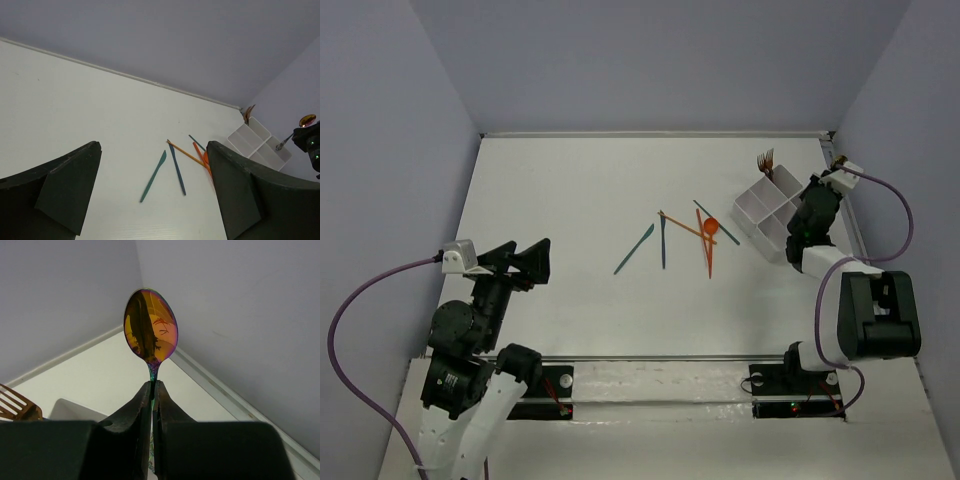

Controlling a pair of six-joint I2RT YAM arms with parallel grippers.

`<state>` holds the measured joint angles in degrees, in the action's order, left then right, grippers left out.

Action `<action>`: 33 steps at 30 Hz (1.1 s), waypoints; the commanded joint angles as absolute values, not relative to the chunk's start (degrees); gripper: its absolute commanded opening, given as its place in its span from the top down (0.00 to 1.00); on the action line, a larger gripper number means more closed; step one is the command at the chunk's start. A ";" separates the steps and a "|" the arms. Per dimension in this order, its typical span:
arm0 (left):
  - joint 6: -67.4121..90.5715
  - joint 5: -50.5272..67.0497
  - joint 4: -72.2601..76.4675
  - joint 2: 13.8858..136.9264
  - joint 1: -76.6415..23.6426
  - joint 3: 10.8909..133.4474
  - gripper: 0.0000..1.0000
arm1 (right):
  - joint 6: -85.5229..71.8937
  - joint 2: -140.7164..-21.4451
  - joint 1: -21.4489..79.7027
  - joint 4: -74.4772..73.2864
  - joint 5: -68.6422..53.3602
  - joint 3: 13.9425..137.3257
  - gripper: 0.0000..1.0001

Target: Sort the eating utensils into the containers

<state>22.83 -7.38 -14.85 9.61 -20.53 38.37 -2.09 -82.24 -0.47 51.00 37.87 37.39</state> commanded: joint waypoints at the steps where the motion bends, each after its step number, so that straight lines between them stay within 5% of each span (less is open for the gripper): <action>1: 21.80 -7.56 -12.13 9.14 -20.83 38.41 0.01 | -0.70 -83.23 1.41 58.27 40.34 35.69 0.88; 6: 21.80 -7.65 -12.13 9.14 -20.83 38.41 0.01 | -0.70 -83.41 2.46 58.54 40.69 34.81 0.84; 11: 21.80 -7.74 -12.13 9.23 -20.83 38.41 0.01 | -0.70 -82.10 3.77 58.36 39.82 34.01 0.57; 14: 21.80 -7.73 -12.13 9.40 -20.83 38.41 0.01 | -1.32 -80.25 5.09 55.03 39.11 35.24 0.53; 25: 21.71 -7.73 -12.13 10.63 -20.83 38.41 0.01 | -17.38 -75.32 18.54 6.01 17.07 48.78 0.68; 33: 21.71 -7.03 -11.78 11.42 -20.22 38.41 0.01 | -21.80 -80.06 22.32 -2.99 8.00 49.74 0.71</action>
<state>22.79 -7.51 -14.83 10.41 -20.53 38.37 -18.33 -77.10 20.99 4.69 13.45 47.97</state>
